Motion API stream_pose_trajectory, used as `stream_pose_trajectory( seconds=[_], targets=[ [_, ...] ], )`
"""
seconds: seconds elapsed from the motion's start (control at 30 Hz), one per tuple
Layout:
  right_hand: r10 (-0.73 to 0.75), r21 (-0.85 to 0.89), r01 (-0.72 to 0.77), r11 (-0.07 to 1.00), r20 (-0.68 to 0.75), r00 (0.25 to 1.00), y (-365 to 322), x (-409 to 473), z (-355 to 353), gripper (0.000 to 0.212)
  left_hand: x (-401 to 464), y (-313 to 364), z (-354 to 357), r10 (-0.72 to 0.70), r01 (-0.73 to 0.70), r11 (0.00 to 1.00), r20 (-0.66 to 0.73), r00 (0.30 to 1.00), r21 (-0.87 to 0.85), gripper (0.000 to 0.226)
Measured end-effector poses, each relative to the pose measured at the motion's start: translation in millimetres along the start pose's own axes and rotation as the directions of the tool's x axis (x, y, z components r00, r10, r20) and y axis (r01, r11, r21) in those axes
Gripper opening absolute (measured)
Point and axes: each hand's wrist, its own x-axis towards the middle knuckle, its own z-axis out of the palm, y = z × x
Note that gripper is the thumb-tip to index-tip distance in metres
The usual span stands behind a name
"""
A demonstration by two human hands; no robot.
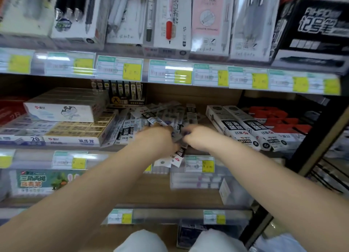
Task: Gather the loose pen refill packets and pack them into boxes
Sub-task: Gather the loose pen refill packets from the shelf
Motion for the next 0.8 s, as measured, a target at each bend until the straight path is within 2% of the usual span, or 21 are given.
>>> stream_pose_trajectory(
  seconds=[0.33, 0.6, 0.67, 0.8],
  targets=[
    [-0.12, -0.102, 0.118, 0.988, -0.016, 0.993, 0.2, 11.7, 13.1, 0.045, -13.0, -4.6, 3.8, 0.05, -0.038, 0.998, -0.276, 0.96, 0.048, 0.005],
    [-0.221, -0.132, 0.22, 0.967, 0.006, 0.975, 0.3, 5.1, 12.4, 0.078, -17.9, -15.4, 15.0, 0.074, -0.073, 0.997, -0.473, 0.878, 0.022, 0.021],
    [-0.261, -0.138, 0.259, 0.956, 0.001, 0.965, 1.5, 7.8, 13.6, 0.076, -15.3, -19.9, 16.2, 0.07, -0.108, 0.993, -0.527, 0.847, -0.041, 0.028],
    [-0.293, -0.107, 0.288, 0.952, -0.028, 0.956, 5.0, 16.3, 17.8, 0.064, -14.6, -26.7, 14.8, -0.009, -0.132, 0.971, -0.584, 0.812, -0.198, 0.024]
  ],
)
